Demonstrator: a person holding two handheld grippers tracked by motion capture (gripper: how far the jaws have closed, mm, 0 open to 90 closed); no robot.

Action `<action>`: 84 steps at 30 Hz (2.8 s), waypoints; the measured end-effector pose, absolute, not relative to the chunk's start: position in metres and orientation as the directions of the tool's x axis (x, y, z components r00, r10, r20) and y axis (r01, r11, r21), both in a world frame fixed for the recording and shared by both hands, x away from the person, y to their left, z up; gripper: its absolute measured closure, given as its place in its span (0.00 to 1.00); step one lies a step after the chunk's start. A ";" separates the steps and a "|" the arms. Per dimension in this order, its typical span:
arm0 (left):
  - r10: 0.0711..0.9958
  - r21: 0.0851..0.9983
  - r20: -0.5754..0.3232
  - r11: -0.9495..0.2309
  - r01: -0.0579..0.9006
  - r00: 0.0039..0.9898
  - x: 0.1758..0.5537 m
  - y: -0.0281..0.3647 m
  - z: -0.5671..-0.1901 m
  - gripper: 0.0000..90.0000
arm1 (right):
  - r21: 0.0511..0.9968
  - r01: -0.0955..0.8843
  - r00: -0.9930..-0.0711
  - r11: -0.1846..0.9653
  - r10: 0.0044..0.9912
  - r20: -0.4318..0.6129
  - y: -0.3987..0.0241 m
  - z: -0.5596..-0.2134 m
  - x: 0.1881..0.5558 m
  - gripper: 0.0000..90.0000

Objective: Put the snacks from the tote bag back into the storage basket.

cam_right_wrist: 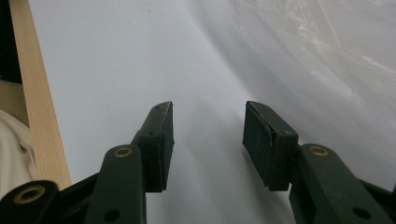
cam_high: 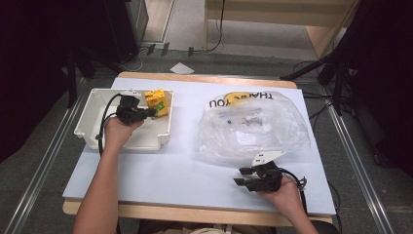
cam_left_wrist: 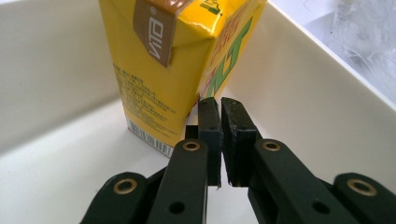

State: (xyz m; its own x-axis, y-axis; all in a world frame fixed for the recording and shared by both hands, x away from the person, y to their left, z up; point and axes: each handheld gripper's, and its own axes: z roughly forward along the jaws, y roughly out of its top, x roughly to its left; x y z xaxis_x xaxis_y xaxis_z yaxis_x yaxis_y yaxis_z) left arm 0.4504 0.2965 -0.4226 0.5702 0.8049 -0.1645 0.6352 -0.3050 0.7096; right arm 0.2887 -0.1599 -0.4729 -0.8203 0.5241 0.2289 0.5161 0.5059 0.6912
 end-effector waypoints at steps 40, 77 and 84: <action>0.865 0.723 -0.165 -0.221 0.654 0.474 0.456 0.311 -0.426 1.00 | 0.683 0.520 -0.820 0.514 0.526 0.228 -0.159 -0.474 0.287 0.60; 0.863 0.728 -0.220 -0.164 0.666 0.454 0.449 0.320 -0.407 0.80 | 0.680 0.519 -0.822 0.518 0.522 0.229 -0.159 -0.474 0.287 0.61; 0.857 0.728 -0.227 -0.166 0.665 0.463 0.446 0.316 -0.404 0.64 | 0.681 0.516 -0.824 0.520 0.520 0.227 -0.158 -0.474 0.289 0.61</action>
